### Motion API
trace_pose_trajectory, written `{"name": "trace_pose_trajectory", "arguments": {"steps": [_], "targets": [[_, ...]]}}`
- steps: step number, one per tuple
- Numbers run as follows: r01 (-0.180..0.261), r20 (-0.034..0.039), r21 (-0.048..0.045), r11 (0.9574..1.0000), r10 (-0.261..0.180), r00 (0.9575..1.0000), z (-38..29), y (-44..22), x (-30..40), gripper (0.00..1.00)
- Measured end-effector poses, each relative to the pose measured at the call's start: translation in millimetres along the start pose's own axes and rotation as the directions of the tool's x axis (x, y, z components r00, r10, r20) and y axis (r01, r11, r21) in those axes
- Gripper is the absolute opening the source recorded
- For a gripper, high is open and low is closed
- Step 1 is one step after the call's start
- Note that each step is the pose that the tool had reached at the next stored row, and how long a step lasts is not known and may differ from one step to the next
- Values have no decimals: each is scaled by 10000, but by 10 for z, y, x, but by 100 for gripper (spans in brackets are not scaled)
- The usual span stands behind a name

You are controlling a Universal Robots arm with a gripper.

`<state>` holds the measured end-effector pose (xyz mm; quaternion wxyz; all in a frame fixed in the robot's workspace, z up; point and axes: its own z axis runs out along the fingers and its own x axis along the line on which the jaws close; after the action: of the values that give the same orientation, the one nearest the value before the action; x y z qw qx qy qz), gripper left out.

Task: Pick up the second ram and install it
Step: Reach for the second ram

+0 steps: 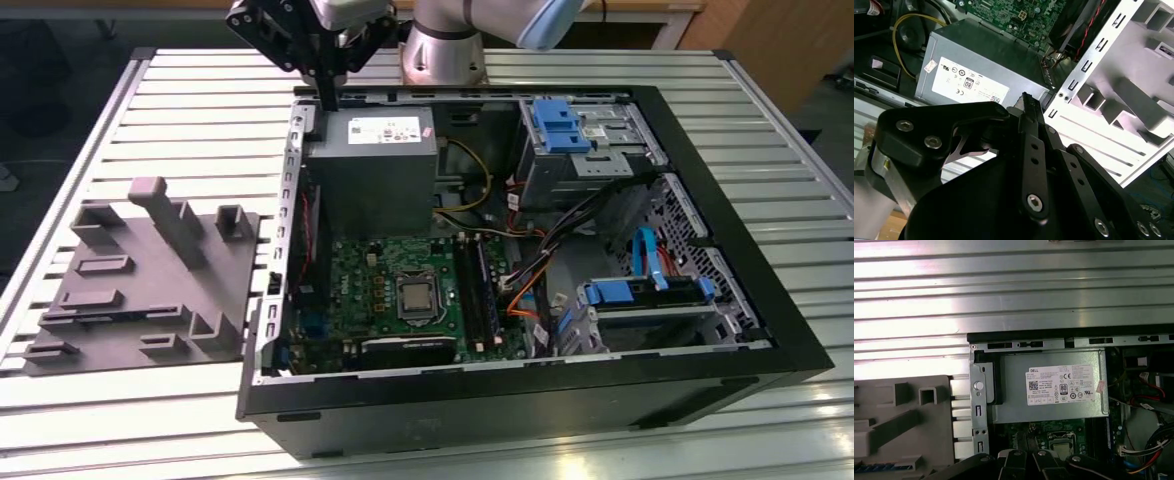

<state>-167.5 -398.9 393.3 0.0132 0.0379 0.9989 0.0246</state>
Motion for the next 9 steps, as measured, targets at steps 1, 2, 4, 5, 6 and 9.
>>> {"name": "trace_pose_trajectory", "arguments": {"steps": [1, 2, 4, 5, 6, 9], "targets": [[0, -1, -1, 10000, 0, 10000, 0, 0, 3, 11], [-1, 0, -4, 10000, 1, 10000, 0, -1, 7, 11], [0, 0, -7, 10000, 0, 10000, 0, -1, 12, 11], [-1, -1, -8, 10000, 1, 10000, 0, -1, 15, 11], [-1, -1, -9, 10000, 1, 10000, 0, -1, 18, 11], [-1, 0, -11, 10000, 1, 10000, 0, -2, 28, 11]]}}
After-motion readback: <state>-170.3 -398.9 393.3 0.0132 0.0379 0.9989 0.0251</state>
